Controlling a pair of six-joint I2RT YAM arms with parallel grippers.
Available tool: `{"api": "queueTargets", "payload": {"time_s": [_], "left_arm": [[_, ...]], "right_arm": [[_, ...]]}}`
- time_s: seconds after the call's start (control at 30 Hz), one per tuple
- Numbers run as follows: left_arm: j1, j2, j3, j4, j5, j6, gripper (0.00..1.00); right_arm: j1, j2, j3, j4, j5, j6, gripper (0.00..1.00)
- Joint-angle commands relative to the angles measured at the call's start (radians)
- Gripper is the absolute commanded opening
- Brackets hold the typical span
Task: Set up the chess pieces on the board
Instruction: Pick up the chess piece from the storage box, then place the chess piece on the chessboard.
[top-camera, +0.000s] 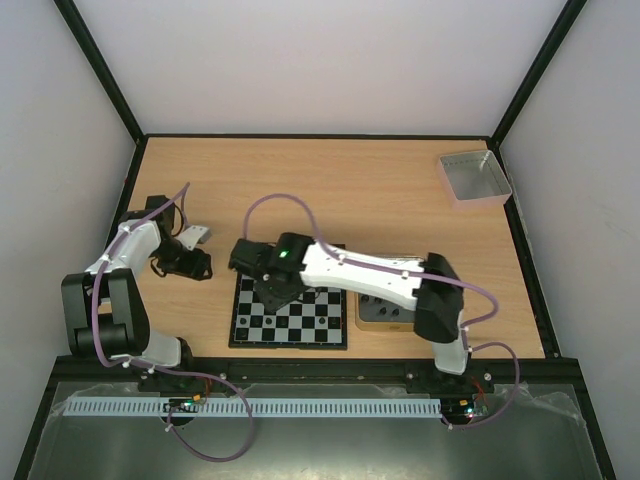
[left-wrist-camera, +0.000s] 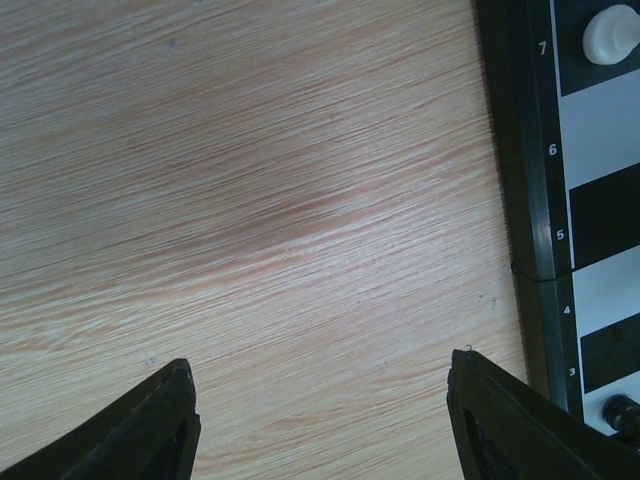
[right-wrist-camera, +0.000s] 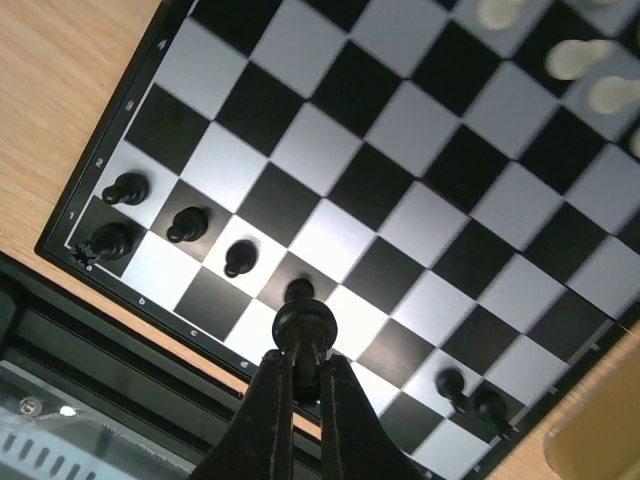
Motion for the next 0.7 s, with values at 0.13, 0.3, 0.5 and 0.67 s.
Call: {"api": "queueTargets", "payload": {"time_s": [0.13,0.3,0.5,0.67], "left_arm": [[0.018,-0.006,-0.010,-0.009,-0.002,-0.007,0.77],[0.043,-0.010,-0.010,-0.004,-0.008,-0.012,0.77],[0.119,0.003,-0.007,0.013,-0.022,-0.018,0.77],[0.196,0.024,0.001,0.013,-0.003,-0.006,0.78]], "right_arm": [[0.058,0.174,0.165,-0.054,0.012,-0.071,0.02],[0.080,0.215,0.171,-0.024,-0.011,-0.074,0.02],[0.107,0.252,0.186,-0.007,-0.032,-0.064,0.02],[0.131,0.291,0.218,-0.009,-0.042,-0.061,0.02]]}}
